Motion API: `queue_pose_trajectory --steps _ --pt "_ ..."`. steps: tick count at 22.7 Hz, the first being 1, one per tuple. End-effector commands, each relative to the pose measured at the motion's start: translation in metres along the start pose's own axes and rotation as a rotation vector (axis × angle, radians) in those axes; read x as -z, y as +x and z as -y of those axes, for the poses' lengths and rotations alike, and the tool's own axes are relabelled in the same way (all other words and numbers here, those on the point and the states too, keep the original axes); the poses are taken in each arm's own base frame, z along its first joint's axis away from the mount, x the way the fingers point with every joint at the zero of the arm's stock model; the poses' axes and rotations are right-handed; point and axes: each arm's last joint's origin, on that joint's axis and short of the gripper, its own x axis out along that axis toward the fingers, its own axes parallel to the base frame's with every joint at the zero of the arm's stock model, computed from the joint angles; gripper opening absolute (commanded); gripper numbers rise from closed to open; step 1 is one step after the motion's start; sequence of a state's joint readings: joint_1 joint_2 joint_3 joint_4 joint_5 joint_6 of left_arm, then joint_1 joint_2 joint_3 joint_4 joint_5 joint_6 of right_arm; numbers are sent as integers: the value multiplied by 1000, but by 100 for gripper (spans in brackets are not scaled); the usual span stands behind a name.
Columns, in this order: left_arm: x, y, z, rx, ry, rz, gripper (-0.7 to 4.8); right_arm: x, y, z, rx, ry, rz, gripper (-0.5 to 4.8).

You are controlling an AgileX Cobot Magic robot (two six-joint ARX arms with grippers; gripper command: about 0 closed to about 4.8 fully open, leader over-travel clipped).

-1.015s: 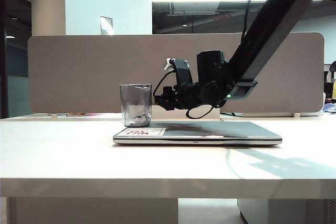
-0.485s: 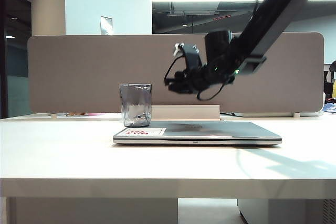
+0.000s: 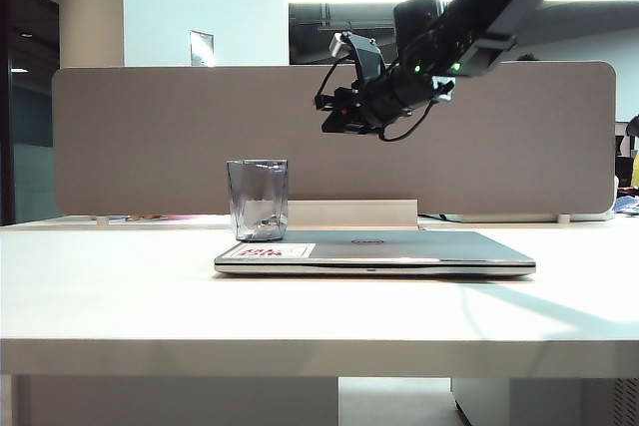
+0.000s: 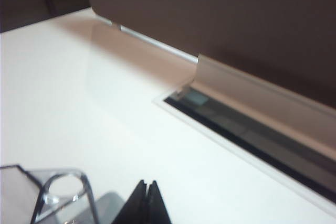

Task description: Pick up the water cup and place it on the side of the laptop close to you.

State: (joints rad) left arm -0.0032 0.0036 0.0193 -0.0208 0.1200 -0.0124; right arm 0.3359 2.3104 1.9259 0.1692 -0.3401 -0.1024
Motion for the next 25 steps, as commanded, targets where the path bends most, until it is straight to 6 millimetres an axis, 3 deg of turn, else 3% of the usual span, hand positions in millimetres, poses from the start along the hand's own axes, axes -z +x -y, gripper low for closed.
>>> queue_pose_trajectory --steps 1,7,11,16,19,25 --pt "-3 1 0 -9 11 57 -6 -18 -14 -5 -14 16 -54 -1" --pt "-5 10 -1 -9 -3 34 -6 -47 -44 -15 -102 60 -150 -2" --pt "-27 26 -3 -9 -3 8 -6 -63 -63 -25 -165 84 -193 -2" --pt "-67 81 -9 0 -10 -61 -6 -63 -75 -30 -175 128 -297 -2" --pt "-87 132 -13 34 -21 -124 -6 -61 -80 -32 -184 150 -348 -2" --pt "-93 196 -18 97 -34 -187 -6 -63 -84 -33 -202 162 -362 -2"
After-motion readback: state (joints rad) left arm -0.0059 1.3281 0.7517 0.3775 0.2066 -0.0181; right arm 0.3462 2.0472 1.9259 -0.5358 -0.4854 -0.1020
